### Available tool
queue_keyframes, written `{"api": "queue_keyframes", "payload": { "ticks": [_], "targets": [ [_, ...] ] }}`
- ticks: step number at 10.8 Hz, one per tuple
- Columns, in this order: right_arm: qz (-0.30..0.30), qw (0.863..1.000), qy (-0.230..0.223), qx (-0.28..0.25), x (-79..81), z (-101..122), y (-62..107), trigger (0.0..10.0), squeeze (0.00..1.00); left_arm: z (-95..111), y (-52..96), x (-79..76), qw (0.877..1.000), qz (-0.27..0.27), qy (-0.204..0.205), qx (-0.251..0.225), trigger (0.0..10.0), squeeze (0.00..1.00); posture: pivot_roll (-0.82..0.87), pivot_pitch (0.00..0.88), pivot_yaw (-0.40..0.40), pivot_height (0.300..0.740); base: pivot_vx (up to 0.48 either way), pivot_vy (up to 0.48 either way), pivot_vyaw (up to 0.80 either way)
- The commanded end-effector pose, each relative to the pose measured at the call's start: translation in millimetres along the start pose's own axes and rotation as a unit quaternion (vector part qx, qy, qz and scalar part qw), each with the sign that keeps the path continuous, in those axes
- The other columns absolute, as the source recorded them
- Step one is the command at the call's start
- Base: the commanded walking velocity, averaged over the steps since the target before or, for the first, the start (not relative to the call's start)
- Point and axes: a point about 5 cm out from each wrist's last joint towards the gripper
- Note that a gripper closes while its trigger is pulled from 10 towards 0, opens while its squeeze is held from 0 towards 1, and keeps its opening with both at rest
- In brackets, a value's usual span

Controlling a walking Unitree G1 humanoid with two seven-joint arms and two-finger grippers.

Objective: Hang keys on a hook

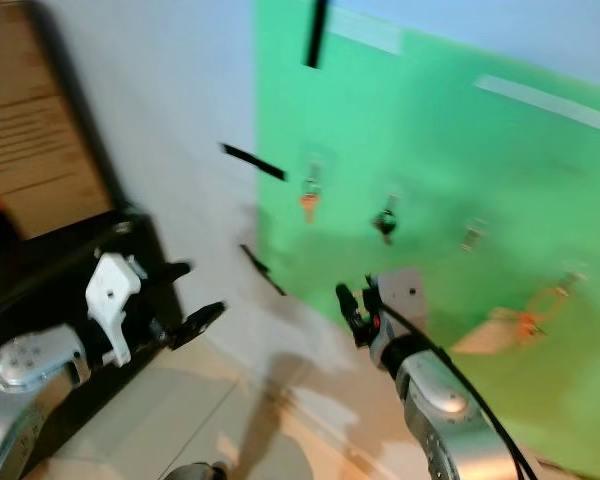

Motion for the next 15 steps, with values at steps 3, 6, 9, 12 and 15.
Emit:
{"api": "queue_keyframes", "payload": {
  "ticks": [3,6,9,12,15],
  "targets": [
    [-0.029,0.999,0.004,-0.012,-2.2,-6.0,-1.4,10.0,1.00,-7.4,-4.0,4.5,0.988,0.153,-0.013,0.006,10.0,0.00,-0.07,0.000,-0.037,0.740,0.000,0.000,0.80],
    [-0.023,0.999,-0.027,-0.006,8.4,-14.6,-3.4,10.0,1.00,-7.5,-5.1,-2.7,0.987,0.163,0.000,-0.004,10.0,0.00,-0.05,0.000,-0.043,0.740,0.000,0.000,0.80],
    [-0.034,0.998,-0.061,-0.012,9.0,-19.8,-7.2,10.0,1.00,-9.6,-4.3,-0.6,0.980,0.196,-0.025,-0.001,10.0,0.00,-0.06,0.000,-0.033,0.740,0.000,0.000,0.80],
    [-0.057,0.997,-0.055,-0.024,7.9,-18.8,-8.0,10.0,1.00,-14.7,-4.5,12.6,0.977,0.214,-0.016,0.010,10.0,0.00,-0.07,0.000,0.016,0.740,0.000,0.000,0.80],
    [-0.050,0.997,-0.044,-0.035,10.7,-19.7,-10.6,10.0,1.00,-15.9,-5.8,23.5,0.970,0.244,0.003,0.018,10.0,0.01,-0.08,0.000,0.040,0.740,0.000,0.000,0.61]
  ]
}}
Point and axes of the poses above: a point about 5 cm out from each wrist's last joint towards the gripper, its own y axis pointing back from the gripper into the wrist, its own z axis along the axis of the wrist's last joint, x = y × z, and after that the axes turned 6 degrees about -y, right-handed
